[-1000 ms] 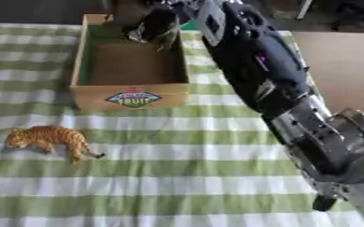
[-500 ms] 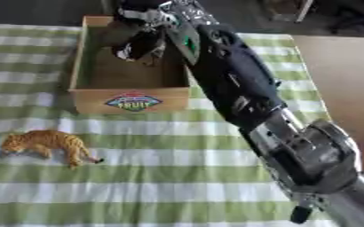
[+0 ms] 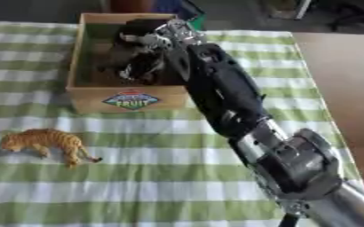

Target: Pick up objects on the table and place them in the box.

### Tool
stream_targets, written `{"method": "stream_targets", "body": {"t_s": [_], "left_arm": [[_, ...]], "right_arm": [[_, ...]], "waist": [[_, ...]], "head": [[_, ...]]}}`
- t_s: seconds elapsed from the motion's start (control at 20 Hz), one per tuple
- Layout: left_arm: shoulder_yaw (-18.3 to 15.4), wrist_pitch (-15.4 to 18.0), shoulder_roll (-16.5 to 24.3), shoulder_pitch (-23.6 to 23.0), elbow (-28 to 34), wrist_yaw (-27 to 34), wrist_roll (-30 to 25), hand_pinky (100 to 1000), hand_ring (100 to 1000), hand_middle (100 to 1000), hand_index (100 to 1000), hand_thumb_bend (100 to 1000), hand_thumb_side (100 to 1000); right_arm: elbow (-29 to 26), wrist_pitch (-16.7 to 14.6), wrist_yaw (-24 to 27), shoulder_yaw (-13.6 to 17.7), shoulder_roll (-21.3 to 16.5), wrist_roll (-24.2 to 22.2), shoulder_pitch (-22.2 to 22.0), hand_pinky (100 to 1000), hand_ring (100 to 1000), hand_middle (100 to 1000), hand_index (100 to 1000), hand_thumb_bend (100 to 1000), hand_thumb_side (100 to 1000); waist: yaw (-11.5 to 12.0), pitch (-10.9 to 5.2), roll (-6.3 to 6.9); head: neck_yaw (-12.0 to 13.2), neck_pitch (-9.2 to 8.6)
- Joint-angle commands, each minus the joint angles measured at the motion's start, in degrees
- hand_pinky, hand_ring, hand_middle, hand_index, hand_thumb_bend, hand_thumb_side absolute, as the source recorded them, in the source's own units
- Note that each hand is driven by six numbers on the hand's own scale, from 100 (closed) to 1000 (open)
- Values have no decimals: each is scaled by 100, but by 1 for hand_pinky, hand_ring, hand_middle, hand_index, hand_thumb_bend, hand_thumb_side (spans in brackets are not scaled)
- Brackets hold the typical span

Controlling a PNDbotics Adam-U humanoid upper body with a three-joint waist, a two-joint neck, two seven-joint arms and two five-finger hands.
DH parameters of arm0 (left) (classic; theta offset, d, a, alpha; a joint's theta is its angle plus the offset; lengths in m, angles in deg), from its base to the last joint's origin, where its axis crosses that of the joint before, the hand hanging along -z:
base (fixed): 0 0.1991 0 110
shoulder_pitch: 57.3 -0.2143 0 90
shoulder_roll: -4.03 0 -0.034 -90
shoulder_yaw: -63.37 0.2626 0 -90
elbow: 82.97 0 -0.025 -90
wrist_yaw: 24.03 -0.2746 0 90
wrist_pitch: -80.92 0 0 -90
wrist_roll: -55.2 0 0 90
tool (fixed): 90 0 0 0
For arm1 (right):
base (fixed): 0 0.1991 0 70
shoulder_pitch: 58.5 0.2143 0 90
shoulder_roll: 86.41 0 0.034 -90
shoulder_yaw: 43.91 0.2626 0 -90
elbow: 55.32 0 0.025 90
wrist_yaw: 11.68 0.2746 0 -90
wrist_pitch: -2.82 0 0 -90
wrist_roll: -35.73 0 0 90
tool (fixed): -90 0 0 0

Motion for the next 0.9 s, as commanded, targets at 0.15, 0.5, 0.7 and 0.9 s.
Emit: {"method": "stream_targets", "body": {"t_s": [0.15,0.5,0.7,0.9], "left_arm": [[1,-25,36,56,96,-1,-40,537,744,685,765,100,935],[10,-55,29,62,96,-7,-66,537,744,686,765,100,936],[33,-76,41,69,96,-7,-108,538,744,687,764,100,937],[41,-96,51,91,96,-2,-142,538,744,687,764,100,935]], "right_arm": [[66,-46,-253,86,-4,-34,70,758,853,803,905,351,629],[50,50,-428,162,-12,102,111,783,889,856,975,666,672],[83,-44,-564,222,5,-53,192,797,904,871,983,734,656],[17,-135,-769,322,-7,-304,325,796,914,895,991,755,667]], "waist": [[10,-103,26],[15,-95,9],[33,-91,-20],[65,-99,-70]], "head": [[-14,21],[-12,6],[-31,-18],[-60,-74]]}}
